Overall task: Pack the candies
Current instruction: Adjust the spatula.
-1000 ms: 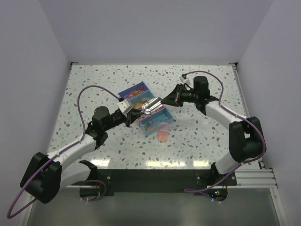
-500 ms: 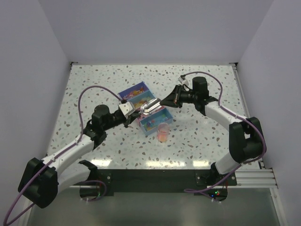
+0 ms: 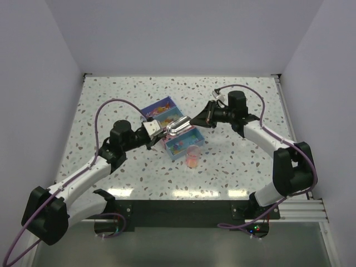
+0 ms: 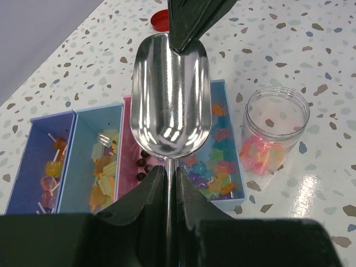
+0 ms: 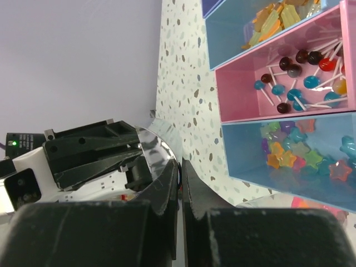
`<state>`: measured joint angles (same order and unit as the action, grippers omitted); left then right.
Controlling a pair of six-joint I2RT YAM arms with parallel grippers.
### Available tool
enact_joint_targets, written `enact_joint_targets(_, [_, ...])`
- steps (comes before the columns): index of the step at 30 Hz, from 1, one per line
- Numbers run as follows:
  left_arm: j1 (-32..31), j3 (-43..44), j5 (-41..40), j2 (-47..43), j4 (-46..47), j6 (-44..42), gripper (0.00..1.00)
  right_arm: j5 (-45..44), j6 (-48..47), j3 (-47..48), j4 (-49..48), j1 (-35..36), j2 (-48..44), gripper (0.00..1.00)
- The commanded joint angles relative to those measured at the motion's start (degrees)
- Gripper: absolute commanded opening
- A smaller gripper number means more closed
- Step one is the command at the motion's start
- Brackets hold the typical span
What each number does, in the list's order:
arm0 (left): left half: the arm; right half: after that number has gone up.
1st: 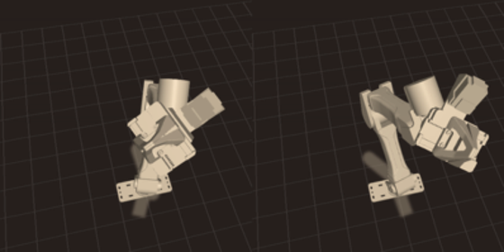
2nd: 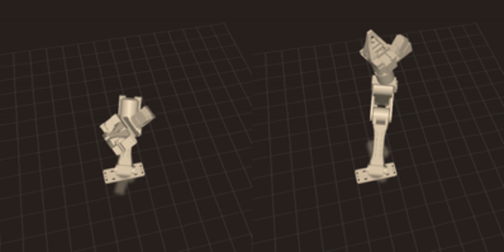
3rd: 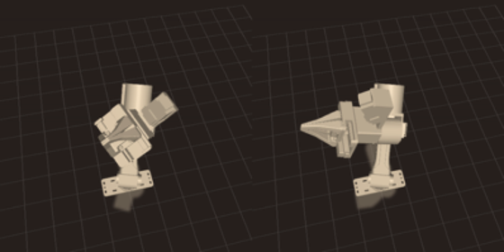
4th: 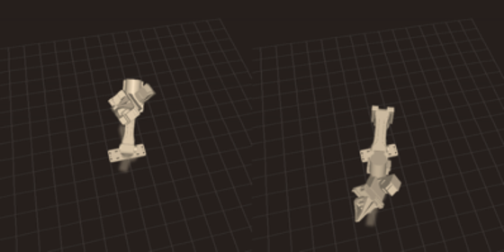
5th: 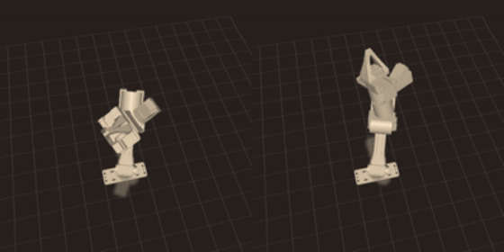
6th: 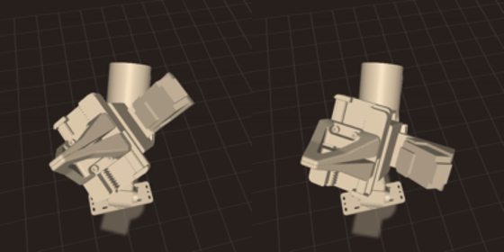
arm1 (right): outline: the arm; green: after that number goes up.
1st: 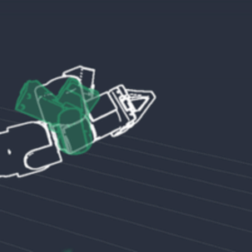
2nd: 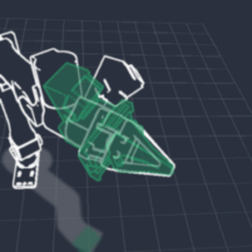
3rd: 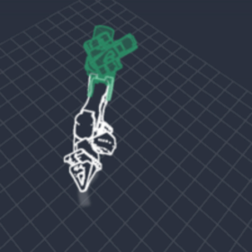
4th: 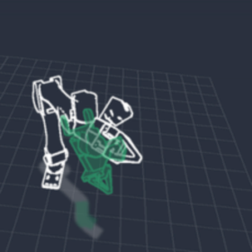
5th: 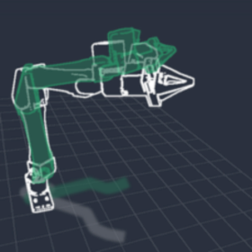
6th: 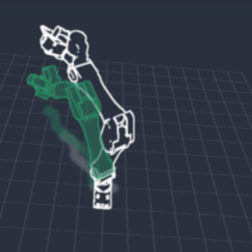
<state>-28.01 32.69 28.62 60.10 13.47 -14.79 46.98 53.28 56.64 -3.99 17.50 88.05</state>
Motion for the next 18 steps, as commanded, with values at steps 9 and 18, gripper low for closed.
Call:
enact_joint_targets(9, [1.90, 7.83, -11.04, 0.20, -12.14, -2.61, 0.00, -7.60, -20.46, 15.76, 25.06, -0.36, 0.00, 0.54])
enact_joint_targets(18, [4.89, 18.46, -13.85, 4.50, -33.05, -7.18, 0.00, -20.86, -37.61, 37.92, 40.20, 0.43, 15.30, 0.56])
